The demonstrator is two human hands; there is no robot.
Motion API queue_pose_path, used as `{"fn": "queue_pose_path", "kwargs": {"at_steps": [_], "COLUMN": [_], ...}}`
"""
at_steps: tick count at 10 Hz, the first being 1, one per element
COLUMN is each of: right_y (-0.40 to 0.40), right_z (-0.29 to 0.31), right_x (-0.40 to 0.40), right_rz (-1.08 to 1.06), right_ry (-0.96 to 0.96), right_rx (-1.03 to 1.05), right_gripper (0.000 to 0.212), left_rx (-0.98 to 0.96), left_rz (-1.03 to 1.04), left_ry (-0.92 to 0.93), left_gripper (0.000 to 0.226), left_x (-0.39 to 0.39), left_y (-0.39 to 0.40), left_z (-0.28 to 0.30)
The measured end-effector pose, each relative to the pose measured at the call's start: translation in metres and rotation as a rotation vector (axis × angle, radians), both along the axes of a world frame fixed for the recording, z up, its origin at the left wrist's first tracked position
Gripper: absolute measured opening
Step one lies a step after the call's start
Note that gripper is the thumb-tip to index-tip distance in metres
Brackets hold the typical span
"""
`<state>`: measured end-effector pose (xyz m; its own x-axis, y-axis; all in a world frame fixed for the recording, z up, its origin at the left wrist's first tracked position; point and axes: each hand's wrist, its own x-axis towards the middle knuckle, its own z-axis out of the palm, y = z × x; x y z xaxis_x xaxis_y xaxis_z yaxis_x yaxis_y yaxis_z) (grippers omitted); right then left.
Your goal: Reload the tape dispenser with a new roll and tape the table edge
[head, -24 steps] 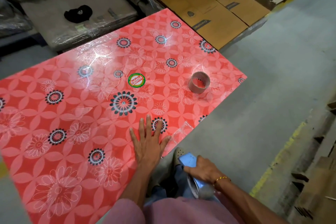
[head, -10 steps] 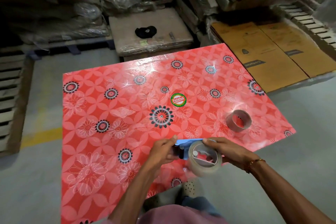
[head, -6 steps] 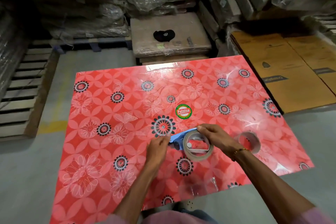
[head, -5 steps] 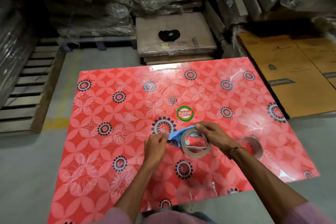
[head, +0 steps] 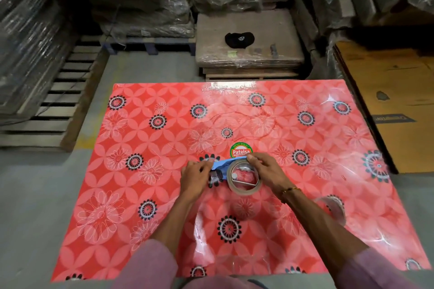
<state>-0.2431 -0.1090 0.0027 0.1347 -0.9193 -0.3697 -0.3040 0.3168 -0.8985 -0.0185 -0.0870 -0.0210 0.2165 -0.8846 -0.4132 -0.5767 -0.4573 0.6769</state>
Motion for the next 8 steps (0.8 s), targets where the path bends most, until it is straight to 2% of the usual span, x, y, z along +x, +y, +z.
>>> {"fn": "queue_pose_path", "kwargs": {"at_steps": [2,4,5,6,7,8], "right_y": [-0.002,-0.002,-0.001,-0.001,-0.001,-0.003], "right_z": [-0.011,-0.009,-0.008,-0.008,0.0,0.007], "right_x": [-0.003,-0.001,0.0,0.001,0.005,0.01], "right_rz": [-0.012,-0.071,-0.066,-0.066,-0.088,-0.12], "right_ry": [0.041,0.021,0.024,0.068,0.134,0.177], "right_rx": [-0.049,-0.007,0.005,-0.045,-0.117,-0.185], "right_gripper": [0.037,0.021,0.018,0.021,0.035,0.026], "left_rx": [0.01,0.028,0.063,0.078,0.072,0.014], "left_rz": [0.021,0.023,-0.001,-0.045,-0.088,-0.081], "left_ry": [0.001,0.054,0.079,0.153,0.201,0.153], "left_gripper": [0.066,0.071,0.063,0.047,0.05,0.039], "left_x": [-0.001,0.005,0.01,0.007,0.01,0.013], "left_y": [-0.004,-0.007,-0.013,-0.015,-0.019,-0.019], "left_z": [0.002,-0.024,-0.026,0.001,0.019,0.032]}}
